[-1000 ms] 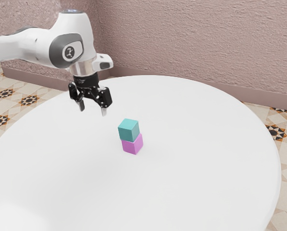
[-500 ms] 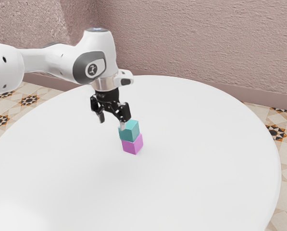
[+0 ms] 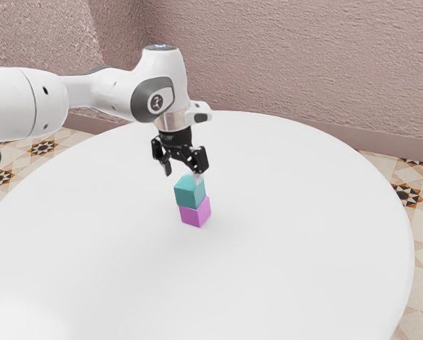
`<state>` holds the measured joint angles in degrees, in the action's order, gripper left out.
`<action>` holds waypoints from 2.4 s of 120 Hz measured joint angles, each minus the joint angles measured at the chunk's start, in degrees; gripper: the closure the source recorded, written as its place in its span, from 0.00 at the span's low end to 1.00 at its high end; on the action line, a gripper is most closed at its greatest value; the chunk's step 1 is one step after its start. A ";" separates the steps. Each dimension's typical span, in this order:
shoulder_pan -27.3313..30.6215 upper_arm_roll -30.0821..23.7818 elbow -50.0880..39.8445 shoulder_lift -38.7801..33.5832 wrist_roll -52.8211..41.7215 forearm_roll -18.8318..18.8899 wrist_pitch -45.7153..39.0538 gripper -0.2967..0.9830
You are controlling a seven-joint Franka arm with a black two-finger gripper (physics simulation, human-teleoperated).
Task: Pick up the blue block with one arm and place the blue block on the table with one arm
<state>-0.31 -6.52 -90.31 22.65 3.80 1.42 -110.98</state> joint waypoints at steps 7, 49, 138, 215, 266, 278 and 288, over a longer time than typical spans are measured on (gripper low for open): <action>0.16 0.07 1.17 1.14 -0.20 0.05 0.05 0.23; 0.25 0.98 3.82 4.38 -2.57 0.96 -0.01 0.23; -0.16 1.44 8.74 10.72 -5.38 1.28 -0.36 0.23; 0.35 1.51 9.69 13.52 -6.08 1.14 -0.63 0.42; -2.34 1.41 11.94 12.61 -5.96 1.49 0.21 0.48; -5.23 1.49 12.81 12.77 -5.91 1.56 0.51 0.48; -7.01 1.50 13.39 13.29 -5.86 1.58 0.60 0.48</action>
<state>-7.32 -5.03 -76.91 35.94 -2.06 3.00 -110.39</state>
